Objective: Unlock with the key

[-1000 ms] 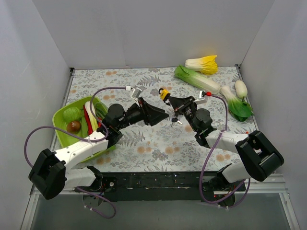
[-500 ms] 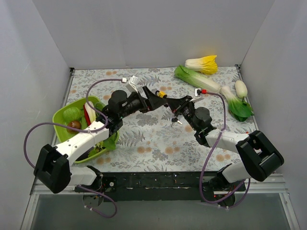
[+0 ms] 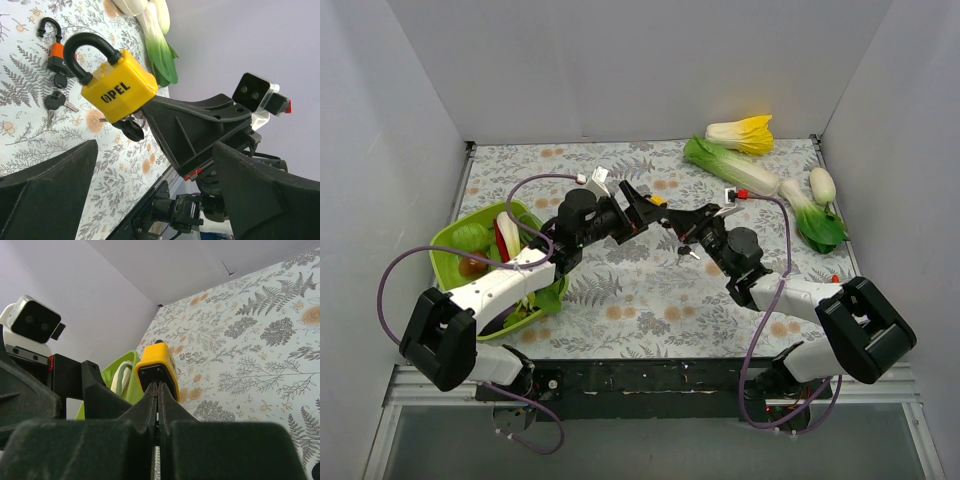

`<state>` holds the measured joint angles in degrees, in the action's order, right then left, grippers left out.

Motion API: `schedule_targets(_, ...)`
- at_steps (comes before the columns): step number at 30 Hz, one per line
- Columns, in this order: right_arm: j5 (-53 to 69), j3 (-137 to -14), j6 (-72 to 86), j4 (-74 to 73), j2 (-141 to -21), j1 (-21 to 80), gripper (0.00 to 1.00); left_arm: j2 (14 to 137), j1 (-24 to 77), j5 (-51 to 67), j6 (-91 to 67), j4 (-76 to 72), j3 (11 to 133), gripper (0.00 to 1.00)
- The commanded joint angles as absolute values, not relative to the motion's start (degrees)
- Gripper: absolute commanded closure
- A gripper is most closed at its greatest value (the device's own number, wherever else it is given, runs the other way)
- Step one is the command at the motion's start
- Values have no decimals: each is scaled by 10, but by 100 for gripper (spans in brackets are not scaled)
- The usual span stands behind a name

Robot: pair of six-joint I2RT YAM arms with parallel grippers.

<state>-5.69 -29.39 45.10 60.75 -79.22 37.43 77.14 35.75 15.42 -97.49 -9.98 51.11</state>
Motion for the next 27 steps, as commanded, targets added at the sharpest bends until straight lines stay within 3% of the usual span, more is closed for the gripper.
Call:
schedule_targets(1, -58, -293, 441, 689, -762, 380, 99, 785, 355, 120, -994, -107, 532, 2)
schedule_targets(23, -62, -289, 399, 679, -751, 395, 99, 840, 355, 82, -1040, -141, 567, 2)
schedule_targets(27, -60, -290, 360, 679, -751, 399, 99, 849, 354, 98, -1048, -153, 570, 7)
